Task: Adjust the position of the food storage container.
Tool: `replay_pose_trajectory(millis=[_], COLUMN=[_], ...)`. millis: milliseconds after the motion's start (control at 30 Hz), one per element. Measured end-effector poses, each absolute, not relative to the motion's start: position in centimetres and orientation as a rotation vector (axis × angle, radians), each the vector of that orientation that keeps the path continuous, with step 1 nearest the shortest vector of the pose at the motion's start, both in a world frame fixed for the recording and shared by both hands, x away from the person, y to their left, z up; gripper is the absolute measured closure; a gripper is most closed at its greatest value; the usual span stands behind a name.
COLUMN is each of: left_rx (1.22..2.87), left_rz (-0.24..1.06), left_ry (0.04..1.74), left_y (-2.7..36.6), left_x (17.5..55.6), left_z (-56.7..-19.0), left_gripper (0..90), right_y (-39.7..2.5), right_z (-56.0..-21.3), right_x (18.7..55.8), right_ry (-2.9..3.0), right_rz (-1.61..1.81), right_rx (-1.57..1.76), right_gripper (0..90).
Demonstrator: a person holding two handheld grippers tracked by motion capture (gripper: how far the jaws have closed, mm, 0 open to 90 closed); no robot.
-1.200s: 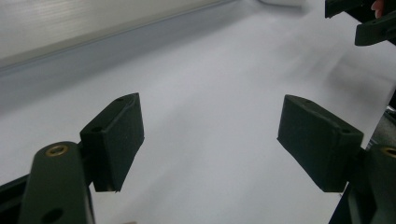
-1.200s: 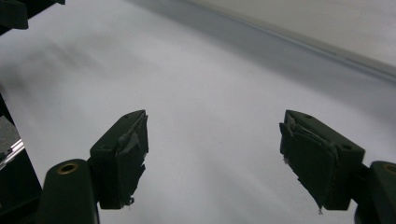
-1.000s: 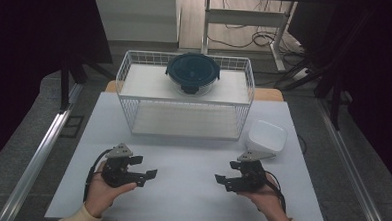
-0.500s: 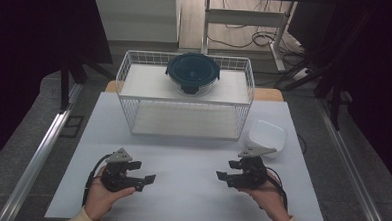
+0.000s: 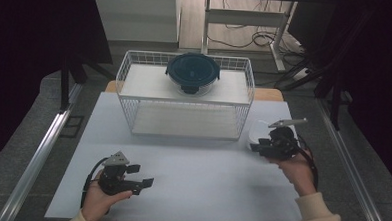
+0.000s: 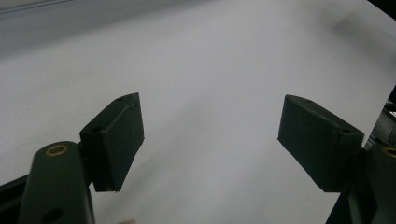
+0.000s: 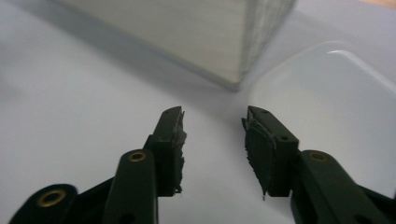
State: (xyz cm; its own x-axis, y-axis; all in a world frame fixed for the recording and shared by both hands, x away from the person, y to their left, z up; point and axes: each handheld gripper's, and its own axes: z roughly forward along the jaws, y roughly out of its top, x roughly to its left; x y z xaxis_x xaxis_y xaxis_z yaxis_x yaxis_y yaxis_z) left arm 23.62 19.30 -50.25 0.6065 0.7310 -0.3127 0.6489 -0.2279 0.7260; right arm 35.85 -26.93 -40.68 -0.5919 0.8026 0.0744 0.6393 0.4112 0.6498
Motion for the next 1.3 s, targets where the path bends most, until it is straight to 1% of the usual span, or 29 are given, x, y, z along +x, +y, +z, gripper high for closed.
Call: replay_pose_trajectory(millis=[233, 300, 400, 633, 867, 1100, 1300], left_rx=[1.929, 1.927, 1.924, 1.922, 1.908, 1.897, 1.907], left_rz=[0.11, 0.096, 0.098, 0.106, 0.095, 0.096, 0.083], left_ry=[1.115, 1.11, 1.112, 1.126, 1.144, 1.113, 1.117], left_y=[19.9, 20.0, 19.9, 20.1, 20.3, 20.0, 19.9], left_x=[23.5, 23.5, 23.4, 23.5, 23.7, 23.6, 23.7], left_z=[-50.5, -50.6, -50.5, -50.6, -50.7, -50.6, -50.7], left_gripper=[22.2, 22.1, 22.1, 22.2, 22.3, 22.5, 22.5], right_y=[-28.2, -28.3, -28.7, -30.5, -31.2, -30.9, -29.6], right_z=[-39.6, -39.7, -40.3, -42.4, -43.9, -45.0, -45.1], right_x=[40.4, 41.9, 44.1, 48.6, 50.7, 50.6, 48.9], right_ry=[2.378, 2.361, 2.34, 2.292, 2.319, 2.442, 2.506], right_rz=[0.806, 0.76, 0.705, 0.62, 0.551, 0.511, 0.505], right_rx=[1.302, 1.314, 1.337, 1.422, 1.372, 1.292, 1.238], right_gripper=[75.8, 82.6, 88.9, 89.2, 89.2, 89.5, 89.5])
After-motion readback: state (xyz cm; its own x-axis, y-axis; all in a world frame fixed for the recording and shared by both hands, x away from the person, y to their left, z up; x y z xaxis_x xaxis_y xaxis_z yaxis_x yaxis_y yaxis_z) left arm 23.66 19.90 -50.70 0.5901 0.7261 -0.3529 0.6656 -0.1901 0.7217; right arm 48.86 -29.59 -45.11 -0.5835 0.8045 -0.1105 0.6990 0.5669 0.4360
